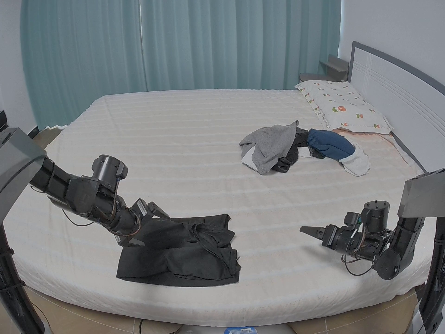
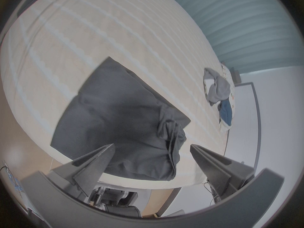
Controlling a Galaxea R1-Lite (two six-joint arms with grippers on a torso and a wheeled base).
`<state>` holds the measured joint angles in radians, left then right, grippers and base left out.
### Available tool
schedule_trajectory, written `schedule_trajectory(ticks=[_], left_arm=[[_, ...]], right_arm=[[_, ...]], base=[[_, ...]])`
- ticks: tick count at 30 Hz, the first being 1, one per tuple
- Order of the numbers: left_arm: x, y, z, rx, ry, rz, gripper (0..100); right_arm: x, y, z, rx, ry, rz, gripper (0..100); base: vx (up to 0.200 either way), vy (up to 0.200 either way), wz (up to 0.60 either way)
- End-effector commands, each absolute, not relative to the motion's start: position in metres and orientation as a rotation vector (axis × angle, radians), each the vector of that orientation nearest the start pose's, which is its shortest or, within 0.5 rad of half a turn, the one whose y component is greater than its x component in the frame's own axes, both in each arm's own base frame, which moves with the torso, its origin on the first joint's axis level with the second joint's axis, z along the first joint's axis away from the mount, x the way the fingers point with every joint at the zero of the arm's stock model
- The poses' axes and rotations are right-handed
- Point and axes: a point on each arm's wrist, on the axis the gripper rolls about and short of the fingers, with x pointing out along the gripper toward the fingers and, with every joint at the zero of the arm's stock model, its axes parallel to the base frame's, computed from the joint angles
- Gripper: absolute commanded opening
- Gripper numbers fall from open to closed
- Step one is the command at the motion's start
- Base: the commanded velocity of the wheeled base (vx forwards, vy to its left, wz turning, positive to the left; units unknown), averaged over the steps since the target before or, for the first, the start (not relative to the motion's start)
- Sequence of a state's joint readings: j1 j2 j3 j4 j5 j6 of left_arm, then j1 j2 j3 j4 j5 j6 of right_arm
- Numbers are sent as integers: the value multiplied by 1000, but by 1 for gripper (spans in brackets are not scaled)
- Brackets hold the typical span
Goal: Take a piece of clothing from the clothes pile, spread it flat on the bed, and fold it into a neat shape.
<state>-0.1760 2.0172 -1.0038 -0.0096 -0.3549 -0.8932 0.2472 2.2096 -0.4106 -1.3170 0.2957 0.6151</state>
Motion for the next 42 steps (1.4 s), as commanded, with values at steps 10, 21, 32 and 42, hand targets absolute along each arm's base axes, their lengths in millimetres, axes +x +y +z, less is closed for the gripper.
schedule_trajectory(ticks=[10, 21, 32, 42], left_arm=[[328, -33, 62, -1002, 1184, -3, 100], [328, -34, 55, -997, 1205, 8, 100], [326, -37, 51, -978, 1210, 25, 100], [327, -40, 48, -964, 1214, 38, 100]], right_arm=[[317, 129, 50, 508, 623, 370, 100], [326, 147, 39, 373, 606, 364, 100], [333, 167, 24, 180, 612, 393, 100], [344, 180, 7, 86, 645, 398, 100]], base=[[0, 200, 0], [0, 164, 0], [0, 0, 0], [0, 0, 0]])
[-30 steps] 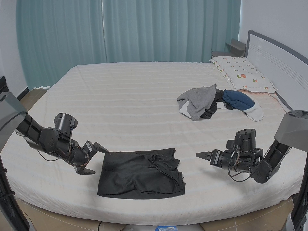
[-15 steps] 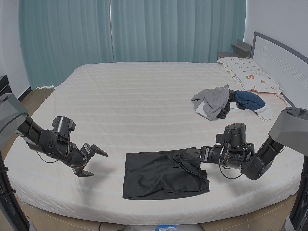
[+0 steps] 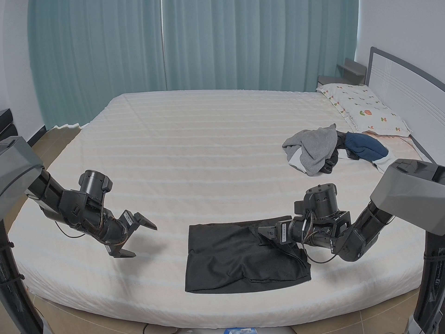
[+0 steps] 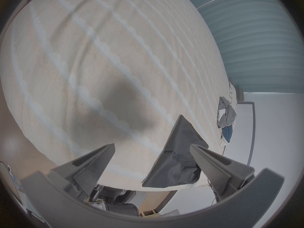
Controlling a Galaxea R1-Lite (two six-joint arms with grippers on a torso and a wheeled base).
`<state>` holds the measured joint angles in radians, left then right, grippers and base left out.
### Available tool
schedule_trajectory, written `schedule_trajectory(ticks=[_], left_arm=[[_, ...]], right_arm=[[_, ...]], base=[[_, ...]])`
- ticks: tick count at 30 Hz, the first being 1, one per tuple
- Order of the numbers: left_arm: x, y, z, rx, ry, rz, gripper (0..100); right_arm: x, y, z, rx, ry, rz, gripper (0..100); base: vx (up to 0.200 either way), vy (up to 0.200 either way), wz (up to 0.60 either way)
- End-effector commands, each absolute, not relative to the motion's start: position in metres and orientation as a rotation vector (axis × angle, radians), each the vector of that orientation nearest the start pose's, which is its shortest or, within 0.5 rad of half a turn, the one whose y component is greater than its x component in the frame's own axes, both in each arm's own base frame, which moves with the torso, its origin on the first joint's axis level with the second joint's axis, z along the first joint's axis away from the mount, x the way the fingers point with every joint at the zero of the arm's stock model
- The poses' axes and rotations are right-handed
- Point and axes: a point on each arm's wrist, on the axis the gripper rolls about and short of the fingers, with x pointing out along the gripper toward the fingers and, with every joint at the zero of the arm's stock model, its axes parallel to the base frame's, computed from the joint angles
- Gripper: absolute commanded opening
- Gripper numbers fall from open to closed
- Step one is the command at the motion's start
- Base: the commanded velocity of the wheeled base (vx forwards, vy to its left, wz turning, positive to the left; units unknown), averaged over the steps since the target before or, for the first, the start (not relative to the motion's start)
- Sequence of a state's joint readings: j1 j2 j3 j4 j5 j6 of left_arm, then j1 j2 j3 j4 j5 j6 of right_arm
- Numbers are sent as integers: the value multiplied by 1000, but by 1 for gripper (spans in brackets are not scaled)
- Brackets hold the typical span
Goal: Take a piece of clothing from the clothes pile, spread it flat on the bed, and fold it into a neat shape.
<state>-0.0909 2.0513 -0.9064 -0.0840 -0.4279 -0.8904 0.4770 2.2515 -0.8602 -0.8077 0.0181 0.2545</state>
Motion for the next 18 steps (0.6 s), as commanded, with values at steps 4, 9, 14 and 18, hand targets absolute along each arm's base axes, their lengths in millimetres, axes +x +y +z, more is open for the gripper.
schedule_trajectory(ticks=[4, 9, 14, 18], left_arm=[[327, -40, 48, -962, 1214, 37, 100], [327, -40, 48, -962, 1214, 37, 100], [327, -40, 48, -962, 1214, 37, 100], [327, -40, 48, -962, 1216, 37, 100]], right_arm=[[346, 186, 5, 68, 656, 411, 100], [347, 189, 2, 36, 656, 407, 0], [347, 189, -1, -1, 653, 397, 0], [350, 185, 5, 9, 637, 387, 0]], base=[[0, 0, 0], [0, 0, 0], [0, 0, 0], [0, 0, 0]])
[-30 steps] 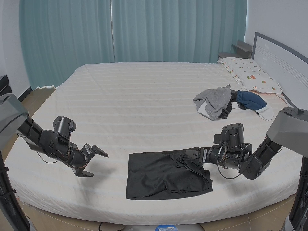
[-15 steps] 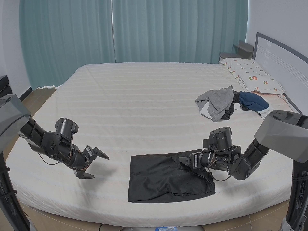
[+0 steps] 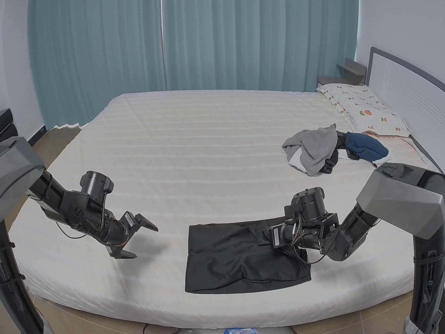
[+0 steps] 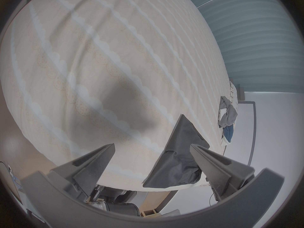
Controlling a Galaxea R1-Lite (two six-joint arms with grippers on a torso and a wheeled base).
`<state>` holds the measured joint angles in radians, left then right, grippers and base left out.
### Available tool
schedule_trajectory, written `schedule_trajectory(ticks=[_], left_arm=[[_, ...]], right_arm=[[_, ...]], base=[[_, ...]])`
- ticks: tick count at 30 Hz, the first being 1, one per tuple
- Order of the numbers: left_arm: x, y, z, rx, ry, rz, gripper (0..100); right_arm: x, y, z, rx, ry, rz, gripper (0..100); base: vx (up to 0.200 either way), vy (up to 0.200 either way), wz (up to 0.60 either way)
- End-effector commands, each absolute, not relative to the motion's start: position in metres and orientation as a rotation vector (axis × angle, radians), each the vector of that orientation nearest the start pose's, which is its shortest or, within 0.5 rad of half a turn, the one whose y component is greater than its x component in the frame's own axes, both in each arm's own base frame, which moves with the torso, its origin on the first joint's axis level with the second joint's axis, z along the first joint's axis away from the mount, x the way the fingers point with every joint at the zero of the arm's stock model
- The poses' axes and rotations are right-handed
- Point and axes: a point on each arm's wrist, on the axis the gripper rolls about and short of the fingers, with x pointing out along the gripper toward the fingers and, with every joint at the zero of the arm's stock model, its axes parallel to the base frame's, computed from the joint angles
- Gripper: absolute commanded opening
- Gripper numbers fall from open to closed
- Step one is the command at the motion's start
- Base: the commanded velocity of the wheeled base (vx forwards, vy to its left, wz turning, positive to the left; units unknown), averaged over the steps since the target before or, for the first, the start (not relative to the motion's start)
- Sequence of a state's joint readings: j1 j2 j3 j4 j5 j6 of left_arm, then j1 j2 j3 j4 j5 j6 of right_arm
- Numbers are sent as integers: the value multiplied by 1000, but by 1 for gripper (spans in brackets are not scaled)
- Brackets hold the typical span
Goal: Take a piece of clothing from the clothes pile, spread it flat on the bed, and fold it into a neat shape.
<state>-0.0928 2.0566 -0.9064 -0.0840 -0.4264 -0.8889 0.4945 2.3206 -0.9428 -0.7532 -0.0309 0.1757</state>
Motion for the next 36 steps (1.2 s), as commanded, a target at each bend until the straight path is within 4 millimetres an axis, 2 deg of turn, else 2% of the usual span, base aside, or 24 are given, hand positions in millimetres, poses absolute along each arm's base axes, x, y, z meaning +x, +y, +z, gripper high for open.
schedule_trajectory(ticks=[1, 7, 13, 36], left_arm=[[327, -40, 48, -962, 1216, 37, 100], [327, -40, 48, -961, 1215, 38, 100], [327, -40, 48, -961, 1215, 38, 100], [327, -40, 48, -959, 1215, 37, 100]], right_arm=[[352, 180, 10, 16, 625, 377, 0], [359, 159, 23, 47, 596, 327, 0], [366, 136, 27, 75, 589, 279, 0], [369, 113, 0, 218, 682, 179, 0]], base=[[0, 0, 0], [0, 0, 0], [0, 0, 0], [0, 0, 0]])
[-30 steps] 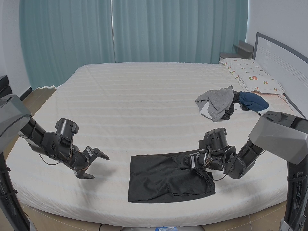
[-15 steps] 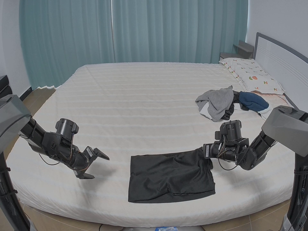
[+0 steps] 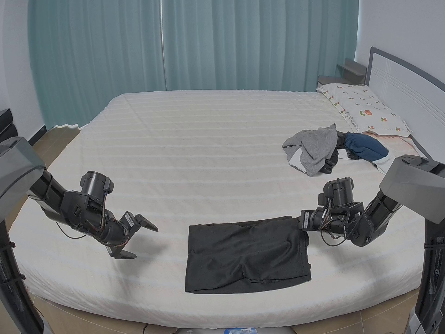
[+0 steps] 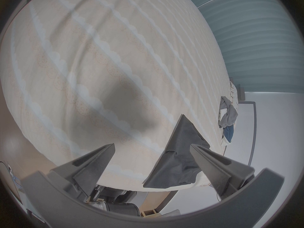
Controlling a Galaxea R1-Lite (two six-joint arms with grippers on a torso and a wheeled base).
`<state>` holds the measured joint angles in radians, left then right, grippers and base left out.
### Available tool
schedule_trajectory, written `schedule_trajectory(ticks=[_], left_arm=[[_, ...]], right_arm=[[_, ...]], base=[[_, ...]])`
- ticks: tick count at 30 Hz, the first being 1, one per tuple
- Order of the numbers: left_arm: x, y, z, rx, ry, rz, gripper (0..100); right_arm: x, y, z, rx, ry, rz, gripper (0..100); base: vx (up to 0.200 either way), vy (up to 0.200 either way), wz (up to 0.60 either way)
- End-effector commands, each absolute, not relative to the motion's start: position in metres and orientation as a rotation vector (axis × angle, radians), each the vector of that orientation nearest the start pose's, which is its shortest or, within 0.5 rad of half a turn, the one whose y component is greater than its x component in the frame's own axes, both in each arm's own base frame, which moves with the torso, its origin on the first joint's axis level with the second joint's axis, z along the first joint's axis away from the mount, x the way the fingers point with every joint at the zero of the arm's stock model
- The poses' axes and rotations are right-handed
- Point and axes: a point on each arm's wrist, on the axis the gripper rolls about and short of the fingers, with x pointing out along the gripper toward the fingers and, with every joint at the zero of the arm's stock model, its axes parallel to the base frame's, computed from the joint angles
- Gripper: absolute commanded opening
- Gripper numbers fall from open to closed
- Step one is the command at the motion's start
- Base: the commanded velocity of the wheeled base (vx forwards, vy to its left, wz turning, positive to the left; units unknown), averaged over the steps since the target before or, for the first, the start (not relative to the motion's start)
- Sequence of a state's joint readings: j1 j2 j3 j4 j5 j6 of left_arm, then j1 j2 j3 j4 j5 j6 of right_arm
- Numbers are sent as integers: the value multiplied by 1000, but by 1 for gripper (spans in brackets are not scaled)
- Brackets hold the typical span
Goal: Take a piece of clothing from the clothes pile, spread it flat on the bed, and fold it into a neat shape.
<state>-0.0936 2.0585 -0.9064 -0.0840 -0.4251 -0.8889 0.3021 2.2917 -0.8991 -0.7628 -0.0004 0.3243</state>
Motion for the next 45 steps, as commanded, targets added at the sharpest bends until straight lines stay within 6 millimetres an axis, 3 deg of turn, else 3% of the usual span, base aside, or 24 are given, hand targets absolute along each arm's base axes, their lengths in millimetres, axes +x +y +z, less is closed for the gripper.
schedule_trajectory(ticks=[1, 2, 5, 9, 15, 18, 23, 30, 45], left_arm=[[327, -40, 48, -961, 1215, 38, 100], [327, -40, 48, -959, 1215, 37, 100], [327, -40, 48, -961, 1215, 38, 100], [327, -40, 48, -959, 1215, 37, 100], [327, -40, 47, -959, 1216, 38, 100], [327, -40, 48, -959, 1215, 37, 100], [327, -40, 47, -959, 1216, 38, 100], [326, -40, 46, -959, 1219, 39, 100], [327, -40, 47, -959, 1218, 37, 100]], right_arm=[[370, 113, -2, 219, 685, 177, 0], [370, 113, -4, 223, 687, 176, 100], [369, 114, 1, 311, 695, 186, 100], [362, 107, 22, 428, 694, 235, 100], [330, 90, 38, 484, 746, 315, 100], [307, 86, 36, 495, 809, 352, 100], [285, 85, 28, 506, 889, 384, 100], [274, 92, 19, 493, 938, 399, 100], [272, 103, -3, 466, 1008, 406, 100]], base=[[0, 0, 0], [0, 0, 0], [0, 0, 0], [0, 0, 0], [0, 0, 0], [0, 0, 0], [0, 0, 0], [0, 0, 0], [0, 0, 0]])
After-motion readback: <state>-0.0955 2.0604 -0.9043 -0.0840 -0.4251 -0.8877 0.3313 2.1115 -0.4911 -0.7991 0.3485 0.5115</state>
